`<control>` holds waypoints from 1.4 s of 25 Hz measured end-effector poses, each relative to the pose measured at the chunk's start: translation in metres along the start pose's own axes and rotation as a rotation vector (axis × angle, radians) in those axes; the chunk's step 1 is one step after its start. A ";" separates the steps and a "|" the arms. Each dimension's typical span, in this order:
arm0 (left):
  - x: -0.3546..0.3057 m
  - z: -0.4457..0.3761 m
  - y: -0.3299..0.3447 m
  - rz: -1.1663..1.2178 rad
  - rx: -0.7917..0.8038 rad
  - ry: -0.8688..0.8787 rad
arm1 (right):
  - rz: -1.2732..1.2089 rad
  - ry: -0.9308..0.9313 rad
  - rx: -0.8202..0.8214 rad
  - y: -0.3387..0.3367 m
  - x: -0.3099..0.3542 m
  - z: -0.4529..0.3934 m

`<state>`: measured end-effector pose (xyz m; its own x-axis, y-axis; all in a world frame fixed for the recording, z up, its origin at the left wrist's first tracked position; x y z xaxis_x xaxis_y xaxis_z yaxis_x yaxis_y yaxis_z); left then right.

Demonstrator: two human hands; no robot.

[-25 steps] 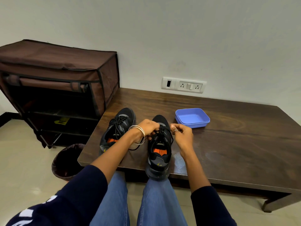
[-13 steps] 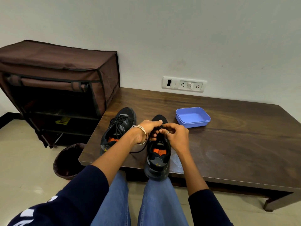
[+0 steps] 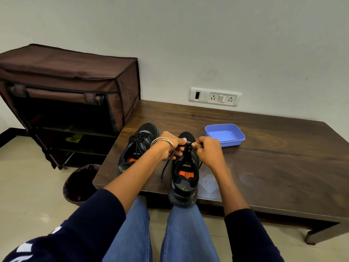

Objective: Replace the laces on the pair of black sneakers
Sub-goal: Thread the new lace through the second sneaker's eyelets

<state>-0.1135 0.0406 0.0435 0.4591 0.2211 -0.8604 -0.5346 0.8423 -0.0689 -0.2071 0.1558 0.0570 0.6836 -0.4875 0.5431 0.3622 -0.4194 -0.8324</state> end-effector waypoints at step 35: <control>0.075 0.075 -0.069 -1.372 -0.416 -0.063 | 0.331 0.181 0.444 0.061 0.053 0.088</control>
<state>0.0105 0.0358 0.0217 0.7968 -0.6036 0.0286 0.1887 0.2036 -0.9607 -0.0928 0.1717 0.0255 0.7011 -0.6771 0.2236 0.4053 0.1204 -0.9062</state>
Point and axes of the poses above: each hand's wrist, its own z-axis away from the middle knuckle, its own y-axis out of the palm, x = y × z, the point moved 4 cm from there along -z, towards the middle knuckle, and after that the axes turned 7 degrees about x, right-handed, at the moved point
